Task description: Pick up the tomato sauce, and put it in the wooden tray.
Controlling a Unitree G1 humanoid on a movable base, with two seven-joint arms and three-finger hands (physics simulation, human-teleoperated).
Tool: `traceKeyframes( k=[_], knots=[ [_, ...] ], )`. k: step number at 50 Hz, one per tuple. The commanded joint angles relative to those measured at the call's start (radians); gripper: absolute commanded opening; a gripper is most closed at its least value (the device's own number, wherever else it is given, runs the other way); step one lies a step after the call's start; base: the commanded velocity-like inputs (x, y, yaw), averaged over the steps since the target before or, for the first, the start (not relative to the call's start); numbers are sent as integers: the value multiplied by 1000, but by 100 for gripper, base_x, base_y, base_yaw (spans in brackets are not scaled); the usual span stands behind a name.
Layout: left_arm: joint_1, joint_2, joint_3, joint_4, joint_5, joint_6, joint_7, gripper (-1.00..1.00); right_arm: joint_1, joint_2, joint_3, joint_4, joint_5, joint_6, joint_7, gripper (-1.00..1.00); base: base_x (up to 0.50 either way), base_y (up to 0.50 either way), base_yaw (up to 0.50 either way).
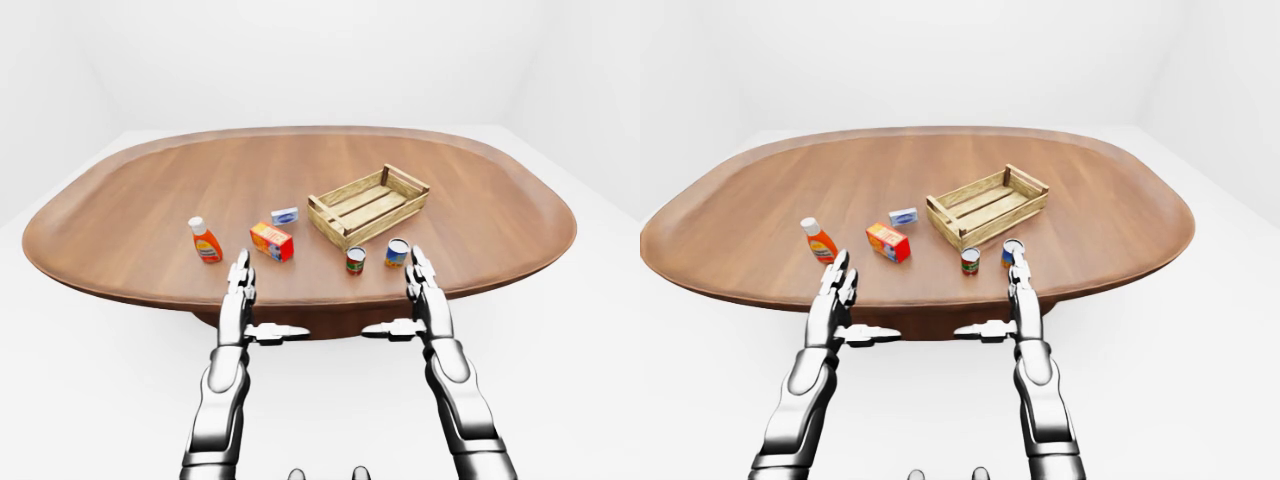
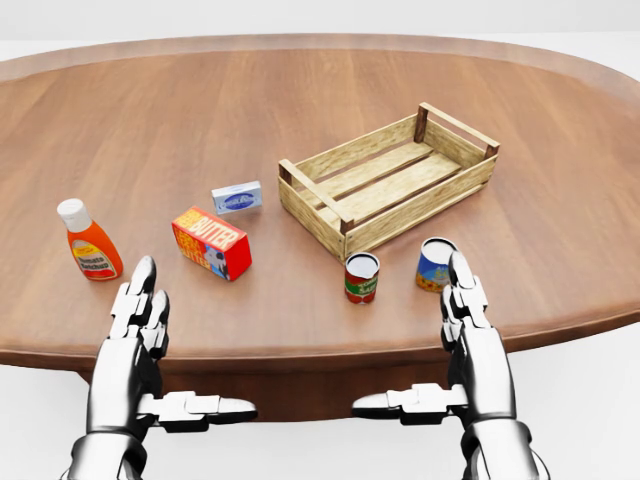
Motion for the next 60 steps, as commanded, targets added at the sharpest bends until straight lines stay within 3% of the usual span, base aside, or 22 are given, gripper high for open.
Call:
traceKeyframes(
  k=[1, 5, 8, 13, 15, 19, 24, 30, 36, 60],
  knots=[
    [-21, 13, 25, 61, -4, -32, -21, 99, -24, -15, -15, 45, -50, 39, -6, 100, 0, 0, 0],
    [-42, 16, 32, 100, -6, -42, -15, 99, -17, -15, -14, 18, -58, 56, -1, 100, 0, 0, 0],
    [-47, 16, 31, 116, -1, -50, -10, 98, -17, -15, -17, 19, -66, 49, -6, 100, 0, 0, 0],
    [-34, 17, 29, 89, 2, -39, -14, 99, 1, -14, -16, -32, -64, 69, 8, 100, 0, 0, 0],
    [-10, 17, 34, 24, -7, -14, -17, 99, 34, -11, -11, -132, -64, 69, 18, 100, 0, 0, 0],
    [104, 17, 71, -292, -72, 91, -36, 99, 146, -5, 10, -470, -72, 69, 52, 100, 0, 0, 0],
    [257, -4, 178, -678, -197, 91, -104, 99, 264, 9, 22, -811, -65, 69, 80, 100, 0, 0, 0],
    [283, -52, 335, -846, -306, 91, -156, 99, 302, 13, 19, -947, -79, 69, 83, 100, 0, 0, 0],
    [239, -58, 323, -783, -260, 91, -155, 99, 304, 12, 32, -953, -90, 69, 83, 100, 0, 0, 0],
    [259, -65, 315, -809, -258, 91, -165, 98, 347, 12, 33, -985, -31, 69, 114, 100, 6, 0, 0]
  ],
)
